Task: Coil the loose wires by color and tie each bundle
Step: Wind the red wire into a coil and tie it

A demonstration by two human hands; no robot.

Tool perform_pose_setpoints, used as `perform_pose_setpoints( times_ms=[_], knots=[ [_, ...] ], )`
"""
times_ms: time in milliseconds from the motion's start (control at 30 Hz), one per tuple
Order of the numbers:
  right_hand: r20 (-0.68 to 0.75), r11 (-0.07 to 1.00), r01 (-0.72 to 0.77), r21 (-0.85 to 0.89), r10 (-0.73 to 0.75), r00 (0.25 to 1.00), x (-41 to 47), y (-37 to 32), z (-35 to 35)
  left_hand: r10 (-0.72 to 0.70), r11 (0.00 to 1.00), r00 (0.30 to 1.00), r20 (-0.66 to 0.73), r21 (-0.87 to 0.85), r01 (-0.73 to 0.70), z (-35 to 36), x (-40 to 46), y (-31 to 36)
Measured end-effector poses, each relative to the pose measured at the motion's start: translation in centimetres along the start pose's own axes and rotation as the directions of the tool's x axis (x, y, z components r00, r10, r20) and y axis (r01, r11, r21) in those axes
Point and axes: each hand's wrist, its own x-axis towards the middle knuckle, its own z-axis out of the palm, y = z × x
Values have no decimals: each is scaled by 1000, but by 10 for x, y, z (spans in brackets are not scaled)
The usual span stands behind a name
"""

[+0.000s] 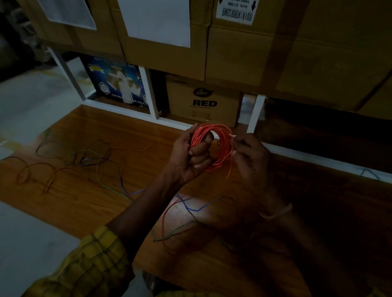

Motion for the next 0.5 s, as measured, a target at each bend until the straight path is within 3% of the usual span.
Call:
perform_pose_setpoints(
  times_ms=[100,267,500],
  knots=[
    [-11,994,-24,111,25,1000,-1,-9,-5,-4,1000,1000,11,-12,4,0,2,-4],
    [-130,993,-93,77,102,986,-4,-9,4,11,1000,1000,22,2,-11,10,3,-7],
    [-80,877,-294,379,348,934,-18,1,10,-67,998,998,0,-16,67,-1,3,-16]
  ],
)
